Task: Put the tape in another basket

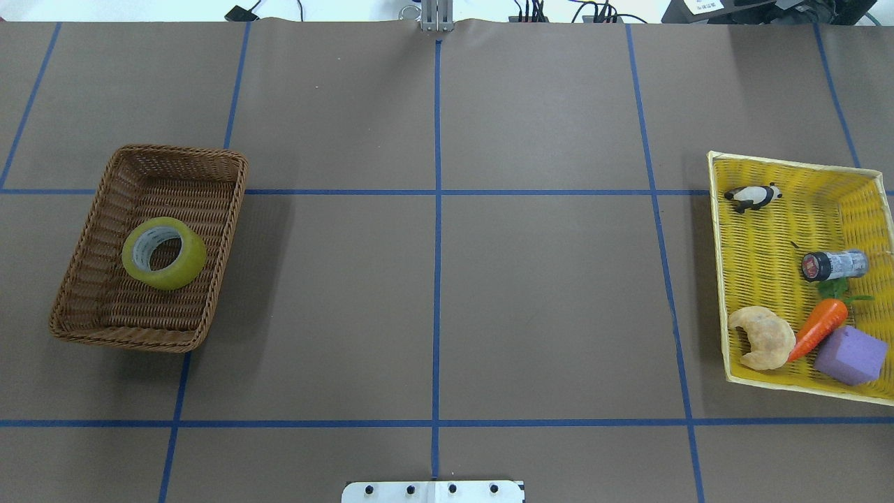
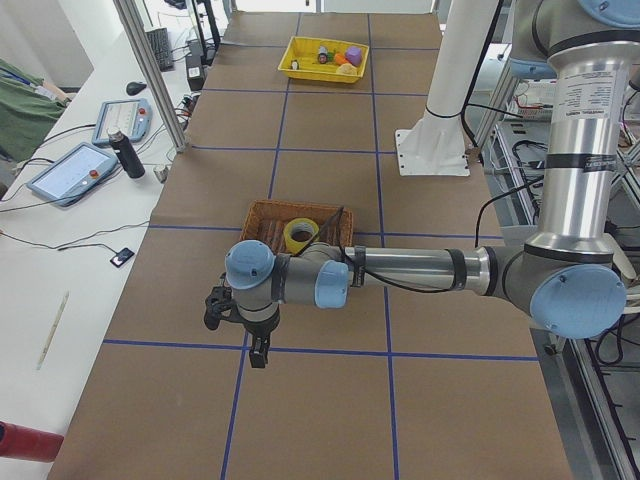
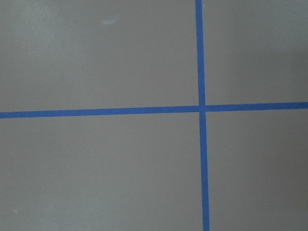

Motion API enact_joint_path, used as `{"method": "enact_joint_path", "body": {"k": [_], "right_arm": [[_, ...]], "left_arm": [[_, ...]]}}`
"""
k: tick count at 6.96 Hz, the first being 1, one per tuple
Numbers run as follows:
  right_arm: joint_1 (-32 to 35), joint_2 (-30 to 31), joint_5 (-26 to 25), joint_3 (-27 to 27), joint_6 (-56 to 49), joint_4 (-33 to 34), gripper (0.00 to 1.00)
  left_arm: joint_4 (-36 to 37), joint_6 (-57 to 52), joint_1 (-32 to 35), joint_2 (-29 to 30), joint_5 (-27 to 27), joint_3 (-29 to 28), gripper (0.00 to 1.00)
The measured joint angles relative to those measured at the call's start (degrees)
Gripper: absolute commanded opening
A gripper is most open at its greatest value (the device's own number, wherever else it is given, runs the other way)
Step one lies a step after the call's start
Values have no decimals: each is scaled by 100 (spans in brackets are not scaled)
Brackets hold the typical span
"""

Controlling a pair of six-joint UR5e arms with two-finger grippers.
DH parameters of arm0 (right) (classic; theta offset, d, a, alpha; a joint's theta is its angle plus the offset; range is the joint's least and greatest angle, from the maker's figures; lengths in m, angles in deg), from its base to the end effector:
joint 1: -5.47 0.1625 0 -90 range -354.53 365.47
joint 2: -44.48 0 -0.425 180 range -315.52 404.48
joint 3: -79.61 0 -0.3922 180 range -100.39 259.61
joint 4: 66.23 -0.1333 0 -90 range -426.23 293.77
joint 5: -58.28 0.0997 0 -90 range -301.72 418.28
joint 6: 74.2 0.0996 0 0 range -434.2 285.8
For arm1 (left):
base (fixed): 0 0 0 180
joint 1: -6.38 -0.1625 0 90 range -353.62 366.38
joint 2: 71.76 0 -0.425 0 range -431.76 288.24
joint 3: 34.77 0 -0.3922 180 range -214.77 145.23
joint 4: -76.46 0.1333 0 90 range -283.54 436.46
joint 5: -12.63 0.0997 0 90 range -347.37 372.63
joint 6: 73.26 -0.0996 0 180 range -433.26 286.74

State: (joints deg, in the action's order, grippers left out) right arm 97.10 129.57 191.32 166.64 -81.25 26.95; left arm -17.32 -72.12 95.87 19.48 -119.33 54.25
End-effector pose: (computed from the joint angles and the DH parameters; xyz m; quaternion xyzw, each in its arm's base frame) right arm 0.0803 -0.5244 0.6476 0.0177 -0.3665 -0.0400 0.9294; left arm -0.0622 -0.5066 0.6525 0.0278 0.3583 0.0075 0.9332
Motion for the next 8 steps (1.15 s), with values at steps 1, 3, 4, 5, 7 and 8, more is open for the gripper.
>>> {"method": "enact_joint_path", "body": {"k": [1, 3, 4, 5, 7, 8], "right_arm": [[-25, 23, 55, 98, 11, 12, 100], [-95, 24, 93, 150, 28, 25, 100], [-120, 20, 97, 153, 33, 30, 100], [-131, 17, 98, 155, 36, 32, 100], [-136, 16, 99, 156, 37, 34, 100], [-136, 16, 97, 156, 36, 34, 100]], "left_arm": [[2, 0, -1, 4, -8, 3, 98], [8, 4, -1, 7, -27, 16, 98], [8, 2, -1, 7, -32, 22, 98], [9, 1, -1, 7, -33, 30, 98], [9, 4, -1, 7, -32, 40, 98], [9, 2, -1, 6, -29, 39, 98]]}}
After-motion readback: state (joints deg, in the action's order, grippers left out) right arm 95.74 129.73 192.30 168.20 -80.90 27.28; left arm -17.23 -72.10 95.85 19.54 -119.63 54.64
